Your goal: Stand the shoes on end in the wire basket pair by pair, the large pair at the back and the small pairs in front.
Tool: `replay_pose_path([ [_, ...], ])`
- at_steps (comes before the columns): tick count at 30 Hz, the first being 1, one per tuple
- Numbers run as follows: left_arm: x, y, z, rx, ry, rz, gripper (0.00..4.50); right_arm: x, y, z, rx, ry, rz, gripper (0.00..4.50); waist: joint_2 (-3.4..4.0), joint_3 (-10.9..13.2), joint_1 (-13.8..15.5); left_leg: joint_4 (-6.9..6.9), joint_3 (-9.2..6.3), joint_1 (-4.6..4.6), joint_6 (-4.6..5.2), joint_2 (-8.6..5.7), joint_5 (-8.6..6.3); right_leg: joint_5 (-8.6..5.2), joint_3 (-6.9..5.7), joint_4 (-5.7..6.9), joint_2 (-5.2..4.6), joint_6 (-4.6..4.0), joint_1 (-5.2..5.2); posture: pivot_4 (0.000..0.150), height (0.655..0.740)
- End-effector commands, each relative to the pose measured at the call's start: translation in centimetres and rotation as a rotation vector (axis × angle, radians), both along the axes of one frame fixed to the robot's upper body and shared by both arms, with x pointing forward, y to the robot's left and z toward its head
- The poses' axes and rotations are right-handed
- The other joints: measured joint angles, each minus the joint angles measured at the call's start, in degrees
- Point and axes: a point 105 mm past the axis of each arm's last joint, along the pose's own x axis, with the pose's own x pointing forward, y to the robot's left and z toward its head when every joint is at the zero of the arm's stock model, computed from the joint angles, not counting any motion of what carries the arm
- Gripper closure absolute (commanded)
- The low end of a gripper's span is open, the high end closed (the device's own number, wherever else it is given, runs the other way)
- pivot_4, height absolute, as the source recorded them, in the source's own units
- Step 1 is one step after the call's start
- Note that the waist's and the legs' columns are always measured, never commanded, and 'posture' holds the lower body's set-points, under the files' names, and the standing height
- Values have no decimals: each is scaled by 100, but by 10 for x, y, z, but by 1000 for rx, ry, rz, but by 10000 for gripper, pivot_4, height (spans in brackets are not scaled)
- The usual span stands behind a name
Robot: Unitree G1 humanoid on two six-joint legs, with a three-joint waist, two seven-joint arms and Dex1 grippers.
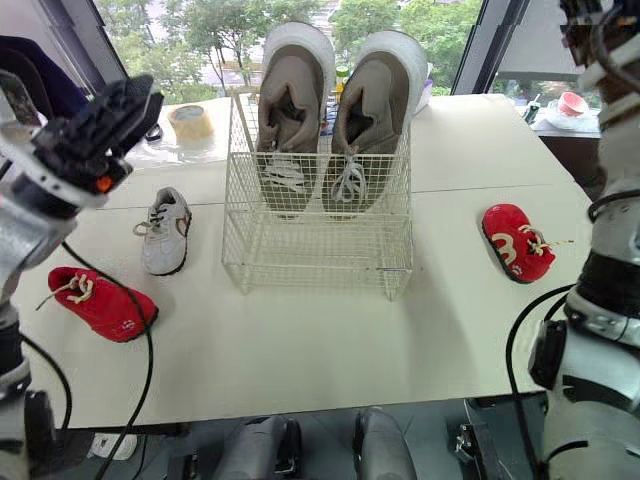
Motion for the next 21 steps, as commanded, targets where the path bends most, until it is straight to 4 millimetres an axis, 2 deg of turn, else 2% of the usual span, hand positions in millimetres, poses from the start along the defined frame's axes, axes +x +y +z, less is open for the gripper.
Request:
replay_pose_path([
  [1, -3, 0, 24, -34, -39, -69, 0, -31, 56, 13, -223, -27, 252, 30929, -6, 3, -6, 0, 0, 0, -6, 1, 3, 0, 0, -1, 0, 1, 0, 1500, 7400],
  [3, -5, -1, 30, -28, -46, -111, 0, -37, 82, 1, -343, 16, 354, 30929, -9, 4, -5, -1, -5, 1, 2, 9, -2, -1, -4, -5, 2, 1, 0, 1500, 7400],
  [8, -17, -6, 31, 48, -72, -220, 0, -46, 121, -23, -522, 33, 501, 30929, -15, 7, 14, 0, -5, 3, 9, 13, -5, -1, -4, 4, 0, 1, 0, 1500, 7400],
  [16, -20, -9, 38, 83, -86, -248, 0, -45, 135, -43, -619, 37, 561, 30929, -47, 8, 47, 5, -7, 1, -21, 11, 12, -1, -6, 2, -2, 0, 3, 1500, 7400],
  [21, -22, -22, 32, 141, -79, -309, 0, -43, 141, -51, -661, 40, 571, 30929, -47, 8, 43, 5, -7, 2, -29, 13, 17, -1, -7, 4, -1, 0, 2, 1500, 7400],
])
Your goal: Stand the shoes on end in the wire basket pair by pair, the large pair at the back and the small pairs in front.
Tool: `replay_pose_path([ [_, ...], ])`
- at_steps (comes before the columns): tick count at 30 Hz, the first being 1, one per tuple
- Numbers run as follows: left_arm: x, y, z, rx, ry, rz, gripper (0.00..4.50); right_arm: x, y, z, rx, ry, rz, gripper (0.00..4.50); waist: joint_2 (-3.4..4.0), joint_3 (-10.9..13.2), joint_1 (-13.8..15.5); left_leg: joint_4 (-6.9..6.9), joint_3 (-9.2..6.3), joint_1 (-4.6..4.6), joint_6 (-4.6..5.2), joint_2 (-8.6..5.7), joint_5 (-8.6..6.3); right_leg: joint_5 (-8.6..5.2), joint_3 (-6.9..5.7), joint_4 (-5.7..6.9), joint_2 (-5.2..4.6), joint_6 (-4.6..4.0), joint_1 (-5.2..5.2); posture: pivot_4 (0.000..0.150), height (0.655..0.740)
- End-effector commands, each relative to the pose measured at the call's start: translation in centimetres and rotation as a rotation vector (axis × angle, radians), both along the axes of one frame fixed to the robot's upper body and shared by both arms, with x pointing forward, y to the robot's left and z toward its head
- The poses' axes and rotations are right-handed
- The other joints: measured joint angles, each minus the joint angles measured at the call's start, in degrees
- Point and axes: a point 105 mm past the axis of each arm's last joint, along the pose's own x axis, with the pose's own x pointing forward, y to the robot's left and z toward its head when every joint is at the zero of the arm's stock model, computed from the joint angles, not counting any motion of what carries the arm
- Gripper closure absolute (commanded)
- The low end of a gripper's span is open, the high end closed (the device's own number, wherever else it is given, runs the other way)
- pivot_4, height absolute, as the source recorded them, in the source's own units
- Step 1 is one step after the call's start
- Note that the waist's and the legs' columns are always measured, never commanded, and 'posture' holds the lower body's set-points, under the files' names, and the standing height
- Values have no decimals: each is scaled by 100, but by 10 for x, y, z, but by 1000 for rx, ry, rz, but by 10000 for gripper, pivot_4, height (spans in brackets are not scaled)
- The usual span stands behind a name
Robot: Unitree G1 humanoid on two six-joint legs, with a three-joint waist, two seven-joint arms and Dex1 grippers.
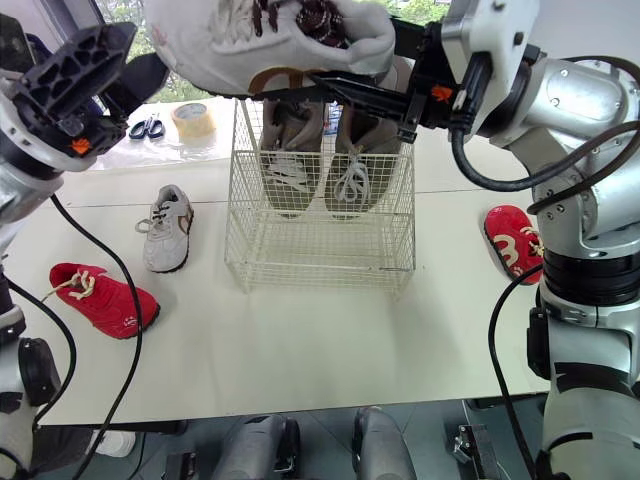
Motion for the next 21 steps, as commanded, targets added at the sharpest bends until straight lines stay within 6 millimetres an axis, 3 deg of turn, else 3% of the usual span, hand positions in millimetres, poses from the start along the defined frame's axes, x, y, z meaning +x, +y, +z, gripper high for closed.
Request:
replay_pose_path([
  [1, -6, -8, 1, 56, -32, -33, 0, -9, 3, 6, 6, -58, 27, 30929, 0, 0, -2, 0, 0, 1, 0, 0, 0, 0, 0, 1, 0, 0, 0, 1500, 7400],
  [5, 0, -14, -8, 69, -20, -12, 0, -11, 5, 3, -12, -63, 31, 30929, 0, 0, 3, 0, 0, 2, -2, 0, 1, 0, 0, 4, 0, 0, 0, 1500, 7400],
  [7, 1, -14, -8, 35, -14, -30, 5260, -13, 7, 1, -16, -62, 39, 31042, -2, 0, 9, 0, -1, 1, -2, 0, 1, 0, 0, 3, 0, 0, 0, 1500, 7400],
  [8, 0, -15, -7, 21, -13, -41, 8083, -14, 8, 0, -17, -61, 42, 31042, -2, 0, 9, 0, -1, 0, -2, 0, 1, 0, 0, 2, -1, 0, 0, 1500, 7400],
  [14, -4, -17, -6, 14, -14, -85, 37768, -16, 11, -7, -53, -60, 54, 31042, -3, 0, -2, 0, -2, 1, -7, 0, 4, 0, 0, 4, -1, 0, 0, 1500, 7400],
  [15, -3, -17, -6, 9, -12, -84, 41437, -16, 11, -8, -54, -57, 54, 31042, -3, 0, -4, 0, -2, 1, -8, 1, 4, 0, 0, 4, 0, 0, 0, 1500, 7400],
  [16, -3, -16, -5, -3, -8, -83, 41437, -15, 11, -9, -53, -57, 52, 31042, -3, 0, -4, 0, -2, 2, -8, 1, 4, 0, 0, 4, 0, 0, 0, 1500, 7400],
  [19, -1, -11, -1, -52, -2, -67, 42033, -13, 7, -10, -39, -38, 38, 19409, -3, 0, -1, 0, -2, 2, -7, 1, 4, 0, 0, 4, 0, -1, 0, 1500, 7400],
  [21, 0, -8, 0, -86, 4, -50, 42033, -11, 3, -10, -9, 3, 32, 8784, -5, -1, 12, 0, -3, 2, -7, 1, 4, 0, 0, 4, -1, -1, 1, 1500, 7400],
])
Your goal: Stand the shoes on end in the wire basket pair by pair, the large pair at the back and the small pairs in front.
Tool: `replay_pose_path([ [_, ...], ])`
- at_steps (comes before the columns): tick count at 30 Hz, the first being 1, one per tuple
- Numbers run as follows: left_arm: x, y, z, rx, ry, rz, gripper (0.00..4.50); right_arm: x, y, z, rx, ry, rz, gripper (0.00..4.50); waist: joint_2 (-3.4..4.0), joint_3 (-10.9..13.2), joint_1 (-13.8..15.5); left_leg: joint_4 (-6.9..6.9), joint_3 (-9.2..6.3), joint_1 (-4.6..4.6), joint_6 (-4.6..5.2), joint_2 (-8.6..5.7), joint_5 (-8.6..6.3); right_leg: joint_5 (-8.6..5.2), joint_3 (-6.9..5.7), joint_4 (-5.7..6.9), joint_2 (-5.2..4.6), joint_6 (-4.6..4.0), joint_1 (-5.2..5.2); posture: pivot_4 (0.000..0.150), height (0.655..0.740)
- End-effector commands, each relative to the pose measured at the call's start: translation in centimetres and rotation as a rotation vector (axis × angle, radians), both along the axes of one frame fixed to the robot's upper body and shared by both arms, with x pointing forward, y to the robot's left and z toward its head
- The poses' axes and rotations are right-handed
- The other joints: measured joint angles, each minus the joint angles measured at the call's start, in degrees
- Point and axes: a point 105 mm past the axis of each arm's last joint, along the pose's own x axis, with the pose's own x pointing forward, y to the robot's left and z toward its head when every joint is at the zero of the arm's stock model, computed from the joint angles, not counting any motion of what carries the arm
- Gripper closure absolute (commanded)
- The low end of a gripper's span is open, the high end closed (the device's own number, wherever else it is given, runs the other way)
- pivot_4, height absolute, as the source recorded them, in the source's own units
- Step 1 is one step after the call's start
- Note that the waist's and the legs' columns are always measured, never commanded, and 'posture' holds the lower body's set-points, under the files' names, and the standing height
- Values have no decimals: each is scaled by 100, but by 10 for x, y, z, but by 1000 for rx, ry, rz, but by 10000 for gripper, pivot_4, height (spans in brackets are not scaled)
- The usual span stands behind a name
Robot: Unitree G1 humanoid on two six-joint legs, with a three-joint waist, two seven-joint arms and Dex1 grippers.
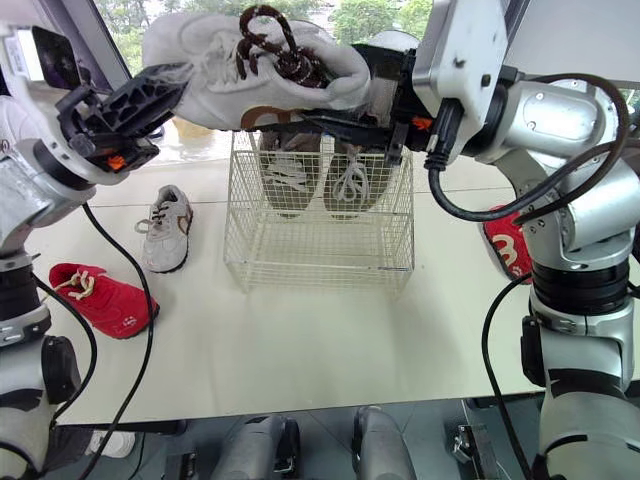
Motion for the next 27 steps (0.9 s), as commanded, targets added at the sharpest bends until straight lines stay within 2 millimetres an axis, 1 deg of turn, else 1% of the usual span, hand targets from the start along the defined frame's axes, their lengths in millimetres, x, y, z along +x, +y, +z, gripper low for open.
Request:
replay_pose_path([
  [1, -7, 13, 19, -117, -48, 28, 42033, -7, -7, 6, 62, 24, 7, 3960, -1, -1, 5, 0, -1, 0, 0, 0, 0, 0, 0, 0, -1, 0, 0, 1500, 7400],
  [2, -7, 15, 20, -135, -45, 34, 42033, -6, -9, 6, 80, 43, 0, 357, -3, -2, 5, 0, -1, 0, 0, -1, 0, 0, 0, -1, -2, 0, 1, 1500, 7400],
  [4, -4, 23, 25, -203, -39, 78, 42033, 2, -27, 9, 234, 169, -41, 357, -6, -3, 3, 1, 0, -1, -1, -1, 1, 0, 0, -1, -4, 0, 1, 1500, 7400],
  [5, -2, 27, 27, -240, -40, 105, 42033, 6, -37, 6, 357, 301, -29, 357, -12, -7, 8, 1, -1, -1, -1, -1, 1, 1, 0, 0, -4, 0, 2, 1500, 7400],
  [6, -1, 30, 28, -272, -44, 130, 42033, 6, -43, 1, 471, 435, 26, 357, -21, -11, 6, 1, -5, -1, -3, -1, 2, 1, -2, -1, -4, -1, 4, 1500, 7400],
  [8, 1, 29, 28, -311, -52, 165, 42033, 1, -46, -3, 701, 615, 159, 357, -31, -17, 3, -1, -11, 1, -4, 1, 2, 3, -10, -3, -5, -4, 10, 1500, 7400],
  [9, 2, 26, 28, -331, -60, 172, 42033, -2, -45, 0, 838, 697, 254, 357, -29, -16, 1, -1, -12, 4, -4, 2, 2, 3, -11, -2, -6, -5, 13, 1500, 7400],
  [11, 4, 16, 27, -351, -69, 182, 42033, -1, -38, 0, 1053, 831, 381, 357, -29, -15, -20, -1, -10, 3, -3, 2, 2, 6, -10, 3, -6, -9, 9, 1500, 7400],
  [12, 6, 11, 26, -341, -83, 187, 42033, -2, -30, -2, 1098, 882, 422, 357, -26, -14, -21, -1, -10, 4, -3, 4, 3, 8, -10, 4, -3, -12, 9, 1500, 7400],
  [14, 13, 4, 25, -345, -93, 203, 42033, 0, -13, -8, 1143, 937, 439, 357, -26, -14, -17, -3, -12, 4, 2, 6, 0, 9, -11, 8, 5, -14, 6, 1500, 7400],
  [18, 19, -6, 26, -380, -114, 195, 42033, 3, 7, -7, 1229, 970, 473, 357, -26, -15, -9, -2, -11, 4, 15, 2, -6, 9, -11, 7, 8, -14, 6, 1500, 7400],
  [23, 13, -21, 22, -375, -109, 129, 42033, 6, 15, -4, 1253, 948, 459, 357, -26, -15, -9, -2, -13, -2, 24, 2, -10, 9, -11, 2, 5, -12, 7, 1500, 7400],
  [27, 11, -25, 17, -381, -92, 111, 42033, 10, 17, -5, 1235, 923, 429, 357, -26, -15, -21, -1, -13, -2, 24, 3, -10, 9, -11, 0, 6, -12, 7, 1500, 7400],
])
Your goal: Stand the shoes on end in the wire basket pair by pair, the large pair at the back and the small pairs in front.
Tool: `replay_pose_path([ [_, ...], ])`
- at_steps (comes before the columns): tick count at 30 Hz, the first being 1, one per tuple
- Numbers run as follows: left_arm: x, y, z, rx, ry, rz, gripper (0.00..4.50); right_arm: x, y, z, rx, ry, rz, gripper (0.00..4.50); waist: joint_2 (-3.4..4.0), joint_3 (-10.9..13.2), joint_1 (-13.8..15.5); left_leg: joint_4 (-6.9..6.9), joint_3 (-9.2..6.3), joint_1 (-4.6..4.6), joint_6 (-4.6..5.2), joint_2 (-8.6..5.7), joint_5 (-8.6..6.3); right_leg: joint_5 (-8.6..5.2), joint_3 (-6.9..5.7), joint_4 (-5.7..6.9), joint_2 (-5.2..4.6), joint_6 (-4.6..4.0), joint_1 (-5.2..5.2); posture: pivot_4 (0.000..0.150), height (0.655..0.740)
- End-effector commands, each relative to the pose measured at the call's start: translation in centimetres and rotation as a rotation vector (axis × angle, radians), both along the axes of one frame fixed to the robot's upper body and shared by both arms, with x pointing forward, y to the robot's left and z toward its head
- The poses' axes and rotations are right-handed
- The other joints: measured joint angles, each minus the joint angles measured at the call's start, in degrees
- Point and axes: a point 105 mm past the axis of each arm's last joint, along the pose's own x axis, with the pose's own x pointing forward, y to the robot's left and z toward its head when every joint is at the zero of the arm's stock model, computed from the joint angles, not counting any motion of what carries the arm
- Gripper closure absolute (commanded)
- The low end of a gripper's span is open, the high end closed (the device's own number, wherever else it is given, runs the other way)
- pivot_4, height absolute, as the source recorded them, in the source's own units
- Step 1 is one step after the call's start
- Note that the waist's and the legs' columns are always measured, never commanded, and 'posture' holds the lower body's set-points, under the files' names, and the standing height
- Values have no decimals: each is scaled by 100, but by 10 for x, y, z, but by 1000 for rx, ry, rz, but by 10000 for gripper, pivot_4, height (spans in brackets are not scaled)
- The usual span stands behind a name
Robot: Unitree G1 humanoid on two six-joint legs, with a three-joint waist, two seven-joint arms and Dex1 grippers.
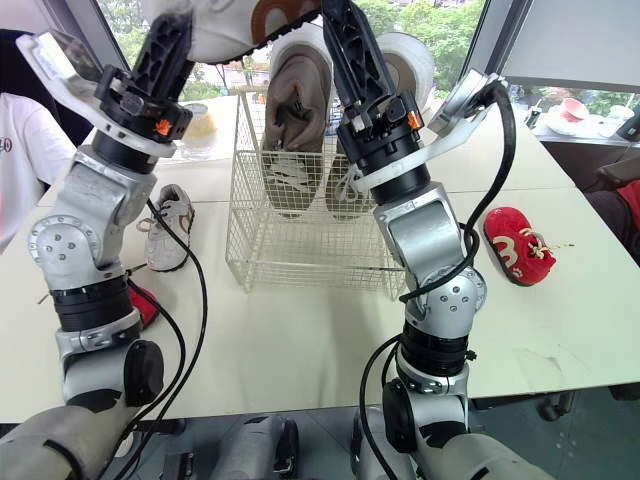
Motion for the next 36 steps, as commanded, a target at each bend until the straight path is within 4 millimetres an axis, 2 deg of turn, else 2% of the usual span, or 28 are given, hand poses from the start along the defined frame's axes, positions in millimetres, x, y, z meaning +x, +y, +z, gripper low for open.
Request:
replay_pose_path([
  [1, -13, -4, 4, 4, -49, -25, 42033, -7, 3, 9, -25, -76, -7, 357, 0, 0, -5, 0, 0, 1, 0, 0, 0, 0, 0, -2, 0, 0, 0, 1500, 7400],
  [6, -10, -6, -16, 52, 0, -16, 42033, -7, 6, 13, -41, -119, -6, 357, 0, 0, -30, 0, -3, 4, 1, 2, 0, 0, 0, 3, 3, 0, 0, 1500, 7400],
  [12, -7, -3, -25, 54, 32, 1, 42033, -7, 5, 19, -43, -143, -11, 357, 0, 0, -22, -1, -3, 3, 1, 3, -1, 0, -1, 2, 3, -1, -1, 1500, 7400],
  [15, -8, -5, -26, 61, 33, -2, 42033, -6, 8, 18, -54, -142, -7, 8727, 0, 0, -14, 0, -3, 3, 1, 2, -1, 0, -1, 2, 2, -1, -1, 1500, 7400],
  [21, -7, -7, -32, 92, 47, 15, 42033, -7, 9, 18, -52, -145, -3, 37432, 0, 0, -23, -1, -3, 3, 1, 3, -1, 0, -1, 2, 3, -1, -1, 1500, 7400],
  [23, -1, -6, -40, 132, 84, 58, 42033, -8, 9, 20, -57, -153, -2, 39795, 0, 0, -26, -1, -3, 3, 1, 3, -1, 0, -1, 2, 3, -1, -1, 1500, 7400],
  [28, -7, -2, -48, 182, 92, 60, 19394, -10, 5, 28, -46, -175, -2, 39795, 1, 1, -33, -1, -3, 3, 1, 4, -1, -1, -1, 2, 3, -1, -2, 1500, 7400],
  [31, -14, -4, -54, 248, 100, 99, 3759, -7, -3, 38, -30, -194, -14, 39795, 1, 1, -42, -1, -3, 1, 1, 5, -1, -1, -1, 2, 3, -1, -5, 1500, 7400],
  [32, -12, -4, -56, 267, 111, 137, 693, -7, -5, 41, -28, -201, -19, 39795, 1, 1, -45, -1, -3, 1, 1, 5, -1, -1, -1, 2, 3, -1, -5, 1500, 7400],
  [34, -9, -3, -58, 282, 142, 214, 693, -6, -9, 46, -46, -228, -38, 39795, 1, 1, -12, -1, -2, 1, 2, 4, -1, -1, 0, 2, 0, -1, -4, 1500, 7400],
  [36, -11, -3, -59, 315, 139, 315, 693, -1, -21, 57, -56, -259, -77, 39795, 1, 1, -5, -1, -2, 1, 2, 3, -2, -1, 0, 2, -2, -1, -3, 1500, 7400],
])
